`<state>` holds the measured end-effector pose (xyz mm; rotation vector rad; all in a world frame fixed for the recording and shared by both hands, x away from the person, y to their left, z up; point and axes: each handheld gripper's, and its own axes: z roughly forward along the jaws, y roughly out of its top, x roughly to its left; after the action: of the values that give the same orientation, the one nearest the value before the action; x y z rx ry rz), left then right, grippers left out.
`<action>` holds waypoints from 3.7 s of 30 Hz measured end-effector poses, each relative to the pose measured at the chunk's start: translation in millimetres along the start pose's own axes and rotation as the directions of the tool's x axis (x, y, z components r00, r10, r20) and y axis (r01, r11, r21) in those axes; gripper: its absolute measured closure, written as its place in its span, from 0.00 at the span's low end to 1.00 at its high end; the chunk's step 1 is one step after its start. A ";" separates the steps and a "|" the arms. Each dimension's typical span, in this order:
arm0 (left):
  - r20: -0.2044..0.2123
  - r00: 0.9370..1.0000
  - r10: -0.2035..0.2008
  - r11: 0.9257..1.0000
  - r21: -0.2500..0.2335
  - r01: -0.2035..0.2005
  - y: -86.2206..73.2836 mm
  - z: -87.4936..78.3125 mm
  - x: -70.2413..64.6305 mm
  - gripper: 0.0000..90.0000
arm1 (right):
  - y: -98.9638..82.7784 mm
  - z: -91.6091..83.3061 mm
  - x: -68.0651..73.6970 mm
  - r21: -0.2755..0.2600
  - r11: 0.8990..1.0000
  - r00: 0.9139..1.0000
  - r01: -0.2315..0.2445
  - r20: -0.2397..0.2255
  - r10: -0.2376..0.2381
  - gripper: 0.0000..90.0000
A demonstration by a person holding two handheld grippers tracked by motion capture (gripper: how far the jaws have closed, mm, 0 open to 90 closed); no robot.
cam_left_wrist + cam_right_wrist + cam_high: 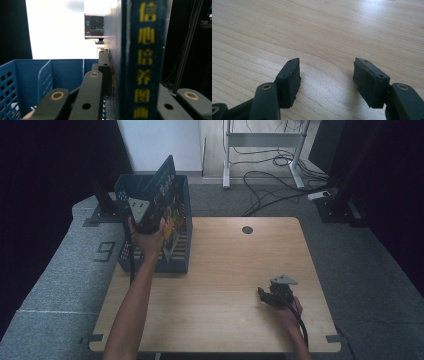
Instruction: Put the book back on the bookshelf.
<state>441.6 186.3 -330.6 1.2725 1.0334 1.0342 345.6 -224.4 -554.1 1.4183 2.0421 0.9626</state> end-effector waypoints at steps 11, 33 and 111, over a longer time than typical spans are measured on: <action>-0.019 1.000 0.018 1.000 -0.022 -0.019 -5.2 13.4 -8.7 0.91 | -0.1 0.1 0.0 -0.002 1.000 1.000 -0.002 0.000 0.002 0.42; -0.044 0.996 0.076 0.997 -0.022 -0.077 -21.7 29.6 -19.4 0.91 | -1.3 -1.4 0.2 0.000 1.000 1.000 -0.001 0.000 0.001 0.42; 0.171 0.983 0.069 0.968 0.228 -0.108 -72.4 -26.3 -16.0 0.33 | -3.8 -4.5 0.6 0.001 1.000 1.000 -0.002 0.002 0.002 0.42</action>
<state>414.0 174.7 -403.4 1.5835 1.0029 0.8759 339.8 -225.9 -554.1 1.4219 2.0399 0.9614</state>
